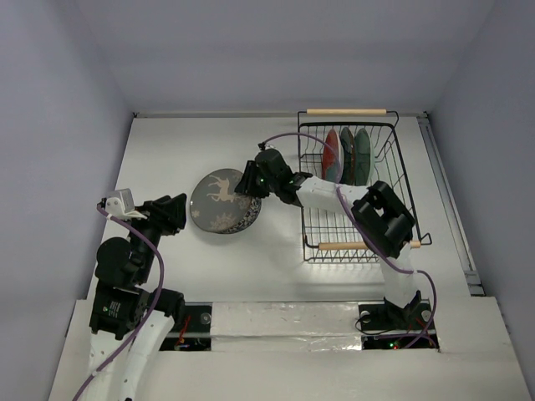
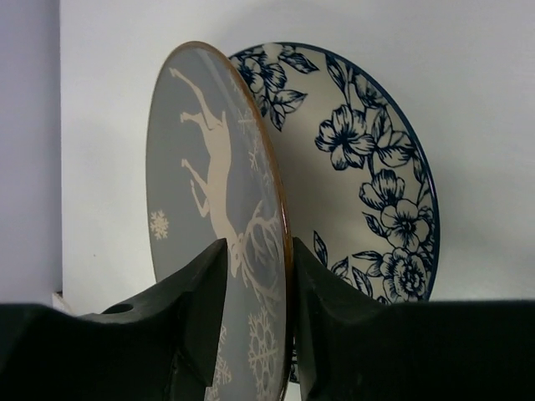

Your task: Unload the plates from the dish rack

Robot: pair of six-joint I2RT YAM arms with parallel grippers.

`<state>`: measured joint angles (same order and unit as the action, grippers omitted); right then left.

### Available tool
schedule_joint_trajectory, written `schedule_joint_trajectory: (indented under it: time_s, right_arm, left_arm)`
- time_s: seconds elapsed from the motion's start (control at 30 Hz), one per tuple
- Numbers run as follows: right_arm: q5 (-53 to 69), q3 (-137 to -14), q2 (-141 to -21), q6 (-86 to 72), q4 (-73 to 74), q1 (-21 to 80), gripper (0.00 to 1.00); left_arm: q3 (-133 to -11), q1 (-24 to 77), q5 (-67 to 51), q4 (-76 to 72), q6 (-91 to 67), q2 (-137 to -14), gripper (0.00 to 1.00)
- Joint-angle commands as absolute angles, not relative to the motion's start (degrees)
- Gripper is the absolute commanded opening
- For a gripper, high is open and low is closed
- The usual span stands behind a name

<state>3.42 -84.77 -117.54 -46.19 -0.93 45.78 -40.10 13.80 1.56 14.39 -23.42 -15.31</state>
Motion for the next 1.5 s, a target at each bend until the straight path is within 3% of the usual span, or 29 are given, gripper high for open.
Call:
schedule_joint_trajectory:
  time_s: [0.0,0.13,0.27,0.47,0.97,1.07,1.17,1.2,1.23,1.37,1.47]
  right_arm:
    - [3.1,-84.5,-116.0,-46.3,-6.2,45.9,0.41]
    - [1.9,-83.7,-116.2,-45.4,-4.5,45.9,0.48]
    - [-0.7,-83.4,-115.8,-43.9,-2.2,45.9,0.63]
    - [-4.7,-83.6,-115.5,-41.6,2.0,45.9,0.76]
    - [-18.3,-91.7,-114.2,-31.9,17.0,47.6,0.96]
    - [-20.0,-91.7,-110.4,-29.3,17.5,48.2,0.87]
    - [-19.2,-89.7,-102.3,-25.2,14.6,48.8,0.47]
    - [-19.4,-89.6,-98.3,-24.0,14.2,48.8,0.15]
    - [-20.4,-89.6,-96.3,-22.1,14.5,48.8,0.04]
    - [-34.0,-90.4,-87.5,-17.8,19.6,47.7,0.00]
    - [-37.0,-89.0,-81.6,-16.4,22.4,43.3,0.00]
  left_arm:
    - [-39.7,14.1,0.9,11.3,-23.5,-15.6,0.45]
    - [-39.7,14.1,0.9,11.3,-23.6,-15.6,0.45]
    - [-39.7,14.1,0.8,11.3,-23.6,-15.6,0.45]
    - [-39.8,14.1,0.9,11.3,-23.6,-15.4,0.45]
    - [-39.8,14.1,0.8,11.3,-23.6,-15.6,0.45]
    - [-39.8,14.1,0.8,11.3,-23.6,-15.6,0.45]
    - [-39.7,14.1,0.8,11.3,-23.6,-15.6,0.45]
    - [-39.7,14.1,0.8,11.3,-23.6,-15.6,0.45]
    - [-39.7,14.1,0.7,11.3,-23.6,-15.6,0.45]
    - [-39.7,14.1,0.9,11.3,-23.5,-15.4,0.45]
    - [-39.6,14.1,0.9,11.3,-23.5,-15.3,0.45]
